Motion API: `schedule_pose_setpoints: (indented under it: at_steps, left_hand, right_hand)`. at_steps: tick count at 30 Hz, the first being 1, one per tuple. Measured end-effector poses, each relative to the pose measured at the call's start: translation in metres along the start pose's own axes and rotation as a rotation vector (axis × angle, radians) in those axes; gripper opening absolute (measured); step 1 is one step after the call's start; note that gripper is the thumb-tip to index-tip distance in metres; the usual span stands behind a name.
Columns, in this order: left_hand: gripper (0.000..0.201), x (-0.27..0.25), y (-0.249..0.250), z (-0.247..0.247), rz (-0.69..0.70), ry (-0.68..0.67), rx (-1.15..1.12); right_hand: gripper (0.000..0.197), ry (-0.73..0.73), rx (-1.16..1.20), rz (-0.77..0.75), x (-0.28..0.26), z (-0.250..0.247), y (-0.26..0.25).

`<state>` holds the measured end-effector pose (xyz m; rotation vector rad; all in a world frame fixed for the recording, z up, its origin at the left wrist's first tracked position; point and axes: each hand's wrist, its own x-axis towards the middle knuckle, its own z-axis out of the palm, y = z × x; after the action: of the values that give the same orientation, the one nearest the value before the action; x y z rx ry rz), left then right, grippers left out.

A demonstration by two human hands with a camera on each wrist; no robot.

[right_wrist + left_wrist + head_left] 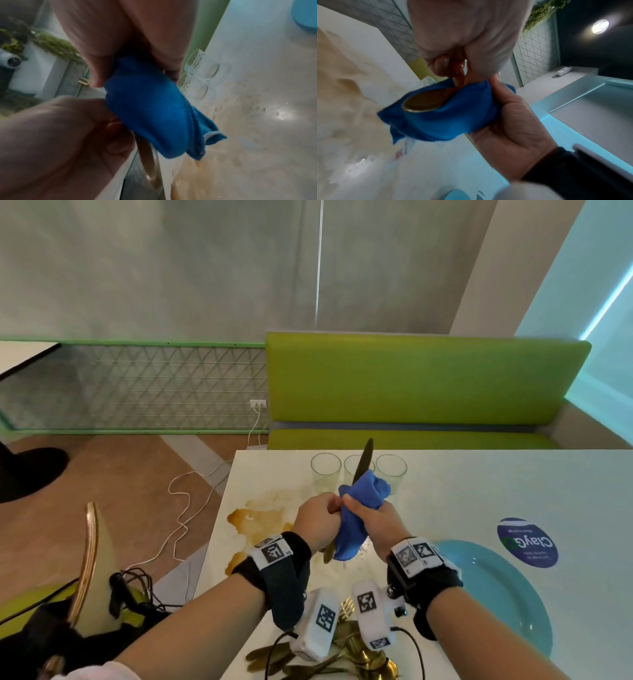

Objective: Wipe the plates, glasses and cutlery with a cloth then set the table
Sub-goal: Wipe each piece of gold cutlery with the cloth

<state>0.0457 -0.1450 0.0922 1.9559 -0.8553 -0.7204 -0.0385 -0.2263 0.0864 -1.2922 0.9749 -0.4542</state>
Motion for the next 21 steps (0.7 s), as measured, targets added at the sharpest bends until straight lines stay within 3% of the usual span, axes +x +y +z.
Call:
schedule_pose_setpoints:
  at_steps: [3, 8, 11, 13, 14, 18, 21]
  left_hand:
    - [0.032, -0.004, 0.001, -0.001, 0.053, -0.007, -0.028]
    - [0.018, -0.009, 0.002, -0.003, -0.029, -0.046, -0.341]
    - [0.022, -0.014, -0.008, -0.008, -0.102, -0.122, -0.341]
    - [0.013, -0.019, -0.012, -0.006, -0.107, -0.198, -0.314]
    - [0.004, -0.021, -0.011, -0.005, -0.093, -0.212, -0.309]
    - [0.028, -0.018, -0.012, 0.000, -0.106, -0.116, -0.355]
    - [0.030, -0.014, -0.013, 0.004, -0.114, -0.059, -0.344]
  right_hand:
    - [0.003, -0.013, 0.122, 0.009, 0.006, -0.001, -0.006]
    - [0.009, 0.065, 0.202, -0.033, 0.015, -0.004, -0.026]
    - [0.009, 0.091, 0.297, -0.061, 0.024, -0.013, -0.036]
    - [0.007, 0.083, 0.307, -0.060, 0.026, -0.013, -0.035]
    - [0.005, 0.072, 0.302, -0.051, 0.027, -0.012, -0.033]
    - [0.011, -0.060, 0.221, -0.045, 0.024, -0.002, -0.022]
    - [0.020, -0.198, 0.094, -0.078, 0.014, -0.001, -0.012]
